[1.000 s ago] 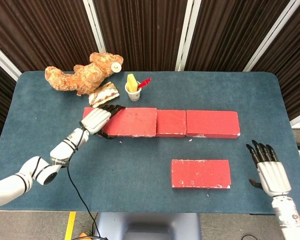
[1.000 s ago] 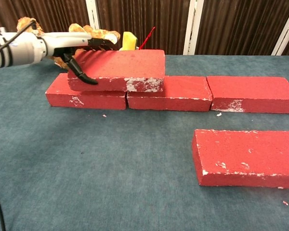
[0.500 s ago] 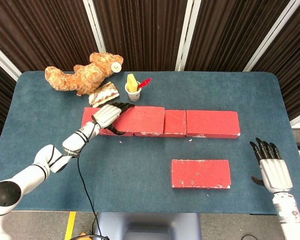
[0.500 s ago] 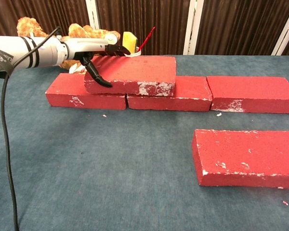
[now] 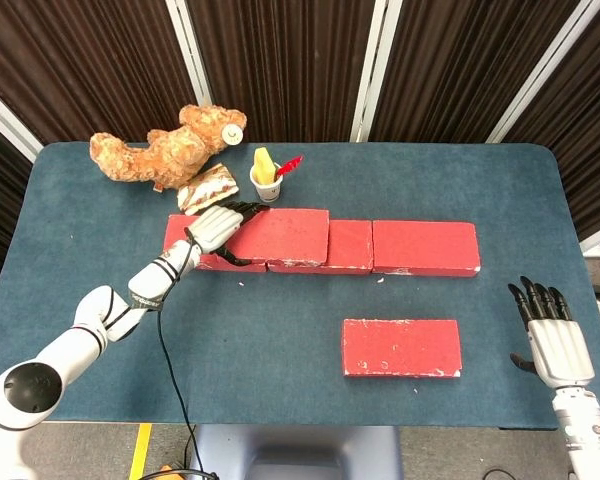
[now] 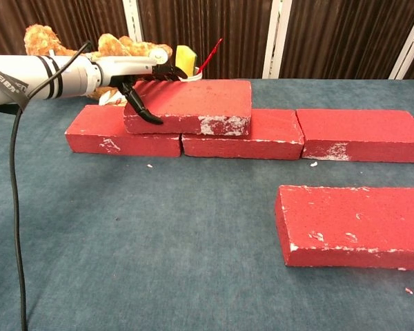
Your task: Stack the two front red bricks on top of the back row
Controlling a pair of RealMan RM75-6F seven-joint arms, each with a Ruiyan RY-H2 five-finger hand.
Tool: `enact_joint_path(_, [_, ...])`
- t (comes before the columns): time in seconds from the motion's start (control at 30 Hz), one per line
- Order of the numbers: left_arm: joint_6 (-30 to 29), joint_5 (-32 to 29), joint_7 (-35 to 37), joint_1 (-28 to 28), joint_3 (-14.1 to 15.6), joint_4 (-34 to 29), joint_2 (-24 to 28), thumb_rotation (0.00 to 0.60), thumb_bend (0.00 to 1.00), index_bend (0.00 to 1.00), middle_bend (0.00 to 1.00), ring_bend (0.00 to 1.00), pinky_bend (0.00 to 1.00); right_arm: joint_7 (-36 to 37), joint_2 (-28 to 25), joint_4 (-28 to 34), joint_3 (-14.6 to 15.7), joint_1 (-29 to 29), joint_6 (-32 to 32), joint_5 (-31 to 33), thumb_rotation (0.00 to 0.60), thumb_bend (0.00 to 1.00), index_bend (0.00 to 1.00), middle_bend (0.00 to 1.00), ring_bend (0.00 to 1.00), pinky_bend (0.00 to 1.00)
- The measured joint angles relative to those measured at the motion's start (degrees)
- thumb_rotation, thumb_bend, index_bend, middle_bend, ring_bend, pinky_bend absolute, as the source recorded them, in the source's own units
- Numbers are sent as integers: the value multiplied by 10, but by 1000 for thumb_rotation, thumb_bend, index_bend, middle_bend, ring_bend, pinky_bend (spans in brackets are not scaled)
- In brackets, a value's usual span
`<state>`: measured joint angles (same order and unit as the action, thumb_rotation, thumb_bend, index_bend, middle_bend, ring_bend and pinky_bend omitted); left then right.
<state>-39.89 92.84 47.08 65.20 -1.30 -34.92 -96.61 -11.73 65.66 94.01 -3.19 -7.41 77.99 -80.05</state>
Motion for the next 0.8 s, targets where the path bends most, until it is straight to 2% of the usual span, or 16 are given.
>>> enact_joint_path(0.17, [2, -2, 3, 3, 6, 16, -8, 600, 253, 0, 564, 434, 334, 2, -2, 0, 0, 1, 1, 0, 600, 29, 0, 0, 0, 0])
enact_joint_path(0.3, [6, -8, -2, 3, 9, 23, -12, 600, 253, 0, 487, 291, 251, 3, -3, 0, -1, 3, 5, 1, 600, 30, 0, 0, 0, 0])
enact_joint_path(0.43, [8, -9, -4, 4, 12, 17, -8, 600, 248, 0, 396, 205, 199, 3, -3, 0, -2, 3, 5, 2, 600, 29, 0, 0, 0, 0])
enact_joint_path(0.67, [13, -21, -20, 3, 11, 3, 0, 600, 224, 0, 131, 13, 142, 0, -4, 4, -2, 6, 13, 1, 600, 29, 0, 0, 0, 0])
enact_joint_path(0.8, [21, -28, -25, 2, 10, -12, 9, 600, 219, 0, 69, 0, 129, 2, -5, 6, -2, 9, 18, -1, 600, 29, 0, 0, 0, 0])
